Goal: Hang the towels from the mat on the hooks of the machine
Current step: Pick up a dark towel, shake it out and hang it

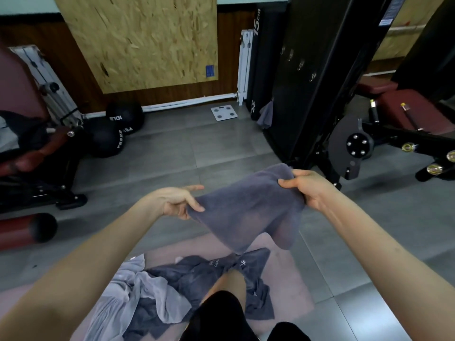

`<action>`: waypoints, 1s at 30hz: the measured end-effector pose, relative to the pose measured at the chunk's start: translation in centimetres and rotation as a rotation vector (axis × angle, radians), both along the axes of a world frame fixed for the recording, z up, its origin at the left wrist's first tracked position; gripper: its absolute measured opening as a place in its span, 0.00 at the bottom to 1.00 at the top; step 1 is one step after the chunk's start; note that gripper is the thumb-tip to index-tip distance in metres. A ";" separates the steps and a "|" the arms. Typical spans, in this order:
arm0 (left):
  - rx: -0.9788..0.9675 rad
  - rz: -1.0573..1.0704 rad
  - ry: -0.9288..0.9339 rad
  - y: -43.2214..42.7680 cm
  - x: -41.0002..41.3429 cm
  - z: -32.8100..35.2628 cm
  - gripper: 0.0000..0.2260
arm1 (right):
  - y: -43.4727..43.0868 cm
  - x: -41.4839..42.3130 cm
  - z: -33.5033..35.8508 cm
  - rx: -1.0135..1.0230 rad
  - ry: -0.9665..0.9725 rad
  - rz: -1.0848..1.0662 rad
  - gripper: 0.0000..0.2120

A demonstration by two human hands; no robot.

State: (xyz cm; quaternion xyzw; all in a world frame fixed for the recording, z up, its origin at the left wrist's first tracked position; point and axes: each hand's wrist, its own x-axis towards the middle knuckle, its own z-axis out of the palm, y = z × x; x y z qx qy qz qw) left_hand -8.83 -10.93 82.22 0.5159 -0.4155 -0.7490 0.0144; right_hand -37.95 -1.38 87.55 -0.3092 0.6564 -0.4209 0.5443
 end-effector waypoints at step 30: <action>-0.049 -0.311 -0.135 -67.6 -17.5 -1.9 0.30 | -61.7 -13.6 -6.0 0.130 -0.072 -0.398 0.04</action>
